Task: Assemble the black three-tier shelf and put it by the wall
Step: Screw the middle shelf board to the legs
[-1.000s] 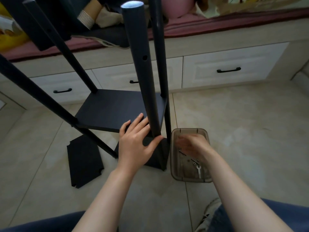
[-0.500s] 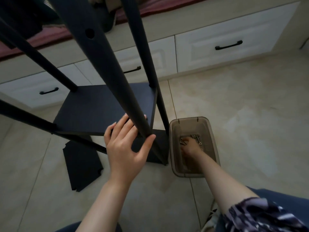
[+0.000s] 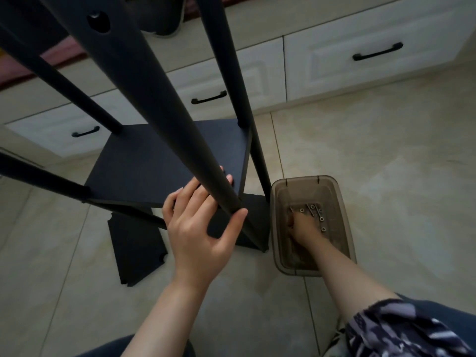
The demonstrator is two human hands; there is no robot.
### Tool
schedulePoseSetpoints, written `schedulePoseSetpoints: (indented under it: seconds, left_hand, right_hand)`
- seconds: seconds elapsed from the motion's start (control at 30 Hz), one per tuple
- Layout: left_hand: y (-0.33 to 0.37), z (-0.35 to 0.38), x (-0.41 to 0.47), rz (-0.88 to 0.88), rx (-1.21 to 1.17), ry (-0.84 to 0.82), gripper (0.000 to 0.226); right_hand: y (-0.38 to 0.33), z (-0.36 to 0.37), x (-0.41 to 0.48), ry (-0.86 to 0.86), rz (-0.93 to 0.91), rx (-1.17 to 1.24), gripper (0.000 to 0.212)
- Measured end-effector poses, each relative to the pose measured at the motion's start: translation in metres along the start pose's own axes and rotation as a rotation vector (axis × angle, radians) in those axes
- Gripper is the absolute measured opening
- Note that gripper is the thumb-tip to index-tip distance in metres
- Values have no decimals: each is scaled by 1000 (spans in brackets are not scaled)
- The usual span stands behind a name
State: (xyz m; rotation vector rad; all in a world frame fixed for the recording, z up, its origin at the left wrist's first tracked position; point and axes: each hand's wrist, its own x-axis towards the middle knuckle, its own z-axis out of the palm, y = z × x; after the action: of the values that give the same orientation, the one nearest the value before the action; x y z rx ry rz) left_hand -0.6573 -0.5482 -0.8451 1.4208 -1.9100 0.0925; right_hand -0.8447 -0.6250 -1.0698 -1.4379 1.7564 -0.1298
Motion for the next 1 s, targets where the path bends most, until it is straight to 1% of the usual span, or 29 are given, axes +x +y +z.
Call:
schedulePoseSetpoints:
  seconds: [0.1,0.2,0.37,0.43,0.5,0.57,0.67,0.77,0.83,0.9,1.0]
  left_hand:
    - [1,-1,0,-16,2,-13,39]
    - [1,-3,1,-30,8,-37,42]
    - [0,-7,1,-58,59,-103,47]
    - [2,-8,1,-72,69,-129,48]
    - [4,-11,2,-95,62,-160,48]
    - [8,-14,4,-123,61,-192,50]
    - [13,-21,7,-167,53,-247,54]
    - [19,-29,11,-191,56,-309,60]
    - [22,-33,15,-194,53,-340,58]
    - [23,-38,18,-200,47,-367,53]
    - [25,-42,23,-206,53,-393,51]
  right_hand:
    - [1,3,-4,6,-10,-64,20]
    - [0,3,-7,10,-25,-53,21]
    - [1,-6,-17,124,-7,30,19]
    - [1,-10,-24,182,28,132,15]
    - [-4,-12,-36,259,62,309,11]
    - [-17,-14,-54,364,53,508,15]
    - [-46,-15,-88,522,-20,725,18]
    - [-76,-17,-118,660,-157,848,16]
    - [-93,-18,-131,637,-240,928,15]
    - [-103,-19,-139,606,-303,949,15]
    - [-104,-20,-139,594,-301,925,16]
